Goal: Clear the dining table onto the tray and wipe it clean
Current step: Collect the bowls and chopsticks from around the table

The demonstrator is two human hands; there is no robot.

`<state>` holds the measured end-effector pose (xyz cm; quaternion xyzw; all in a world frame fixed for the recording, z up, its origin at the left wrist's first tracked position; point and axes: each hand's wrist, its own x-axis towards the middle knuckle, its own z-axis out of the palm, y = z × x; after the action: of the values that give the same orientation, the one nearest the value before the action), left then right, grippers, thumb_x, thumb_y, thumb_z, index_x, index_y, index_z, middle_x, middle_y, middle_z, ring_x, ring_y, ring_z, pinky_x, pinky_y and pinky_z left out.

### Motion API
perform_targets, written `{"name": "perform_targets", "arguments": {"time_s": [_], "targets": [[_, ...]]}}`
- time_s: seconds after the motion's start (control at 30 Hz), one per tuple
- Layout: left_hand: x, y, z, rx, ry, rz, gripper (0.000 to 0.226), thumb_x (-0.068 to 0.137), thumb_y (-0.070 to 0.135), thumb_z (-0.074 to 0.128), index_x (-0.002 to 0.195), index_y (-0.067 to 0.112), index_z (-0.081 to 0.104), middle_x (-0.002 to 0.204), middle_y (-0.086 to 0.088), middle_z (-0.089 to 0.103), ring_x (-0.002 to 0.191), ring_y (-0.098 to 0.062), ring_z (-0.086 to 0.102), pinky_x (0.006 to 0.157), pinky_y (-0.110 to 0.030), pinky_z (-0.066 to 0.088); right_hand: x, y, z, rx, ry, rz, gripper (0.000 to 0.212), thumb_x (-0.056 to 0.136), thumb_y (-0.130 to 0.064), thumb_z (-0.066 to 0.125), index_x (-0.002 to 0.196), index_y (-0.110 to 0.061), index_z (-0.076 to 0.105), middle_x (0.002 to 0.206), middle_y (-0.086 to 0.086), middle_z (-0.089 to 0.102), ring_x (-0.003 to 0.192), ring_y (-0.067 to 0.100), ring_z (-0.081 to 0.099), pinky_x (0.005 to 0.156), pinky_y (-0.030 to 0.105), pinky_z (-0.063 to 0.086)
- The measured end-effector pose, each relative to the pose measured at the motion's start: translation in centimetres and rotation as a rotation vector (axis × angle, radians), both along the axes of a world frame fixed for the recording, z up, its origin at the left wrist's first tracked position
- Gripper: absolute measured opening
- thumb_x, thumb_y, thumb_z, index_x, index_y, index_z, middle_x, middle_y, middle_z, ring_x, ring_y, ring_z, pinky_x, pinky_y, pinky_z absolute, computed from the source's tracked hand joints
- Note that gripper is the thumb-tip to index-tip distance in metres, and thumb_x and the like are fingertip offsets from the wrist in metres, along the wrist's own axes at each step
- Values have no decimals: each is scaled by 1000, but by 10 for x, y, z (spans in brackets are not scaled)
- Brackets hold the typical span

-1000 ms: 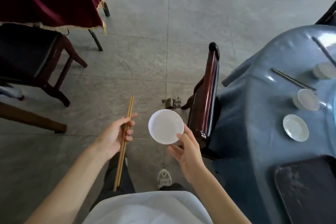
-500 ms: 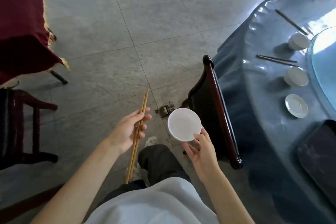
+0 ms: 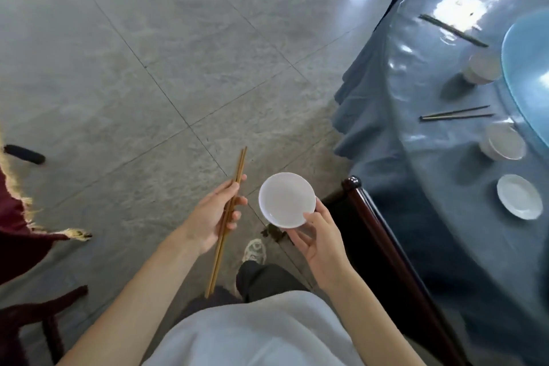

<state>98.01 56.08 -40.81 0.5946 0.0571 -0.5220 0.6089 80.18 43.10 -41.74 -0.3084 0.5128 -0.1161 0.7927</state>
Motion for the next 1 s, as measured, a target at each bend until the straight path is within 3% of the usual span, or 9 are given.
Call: {"name": "perform_targets", "arguments": {"time_s": [0.17, 0.23, 0.37, 0.6, 0.8, 1.0], "targets": [[83, -52, 6, -52, 23, -69, 24, 104, 30, 51, 122, 23, 66, 69, 6, 49, 47, -5, 39, 37, -17, 31, 70, -40, 23, -10, -23, -52, 44, 98, -8, 57, 132, -34, 66, 125, 8, 71, 103, 28, 74, 85, 36, 62], [113, -76, 4, -46, 23, -107, 22, 104, 30, 50, 118, 23, 66, 68, 6, 49, 45, -5, 39, 36, -17, 29, 93, -57, 27, -20, -24, -104, 44, 98, -8, 57, 132, -35, 66, 124, 7, 71, 110, 30, 71, 92, 39, 61], [168, -137, -2, -27, 93, -196, 21, 103, 30, 48, 114, 21, 63, 68, 5, 44, 42, -4, 34, 35, -17, 24, 133, -91, 24, -14, 10, -260, 41, 99, -9, 57, 130, -34, 67, 124, 7, 70, 106, 26, 72, 97, 41, 60], [250, -276, -10, 2, 99, -472, 25, 104, 23, 41, 117, 17, 61, 64, 4, 42, 39, -4, 32, 34, -17, 20, 201, -156, 20, -16, 81, -596, 40, 99, -10, 56, 130, -33, 66, 126, 5, 69, 110, 27, 70, 80, 33, 62], [263, -380, 4, -8, 20, -737, 28, 99, -1, 37, 116, 10, 56, 72, -1, 49, 43, -6, 39, 35, -16, 28, 214, -194, 35, -92, 100, -913, 39, 100, -10, 55, 130, -28, 70, 126, 0, 73, 116, 19, 70, 95, 38, 61], [225, -465, 0, -93, -12, -992, 20, 104, 2, 45, 107, 10, 63, 98, -6, 72, 50, -6, 58, 46, -15, 48, 187, -224, 41, -146, 187, -1235, 35, 98, -8, 59, 126, -23, 71, 125, 3, 73, 116, 20, 69, 89, 34, 62]]}}
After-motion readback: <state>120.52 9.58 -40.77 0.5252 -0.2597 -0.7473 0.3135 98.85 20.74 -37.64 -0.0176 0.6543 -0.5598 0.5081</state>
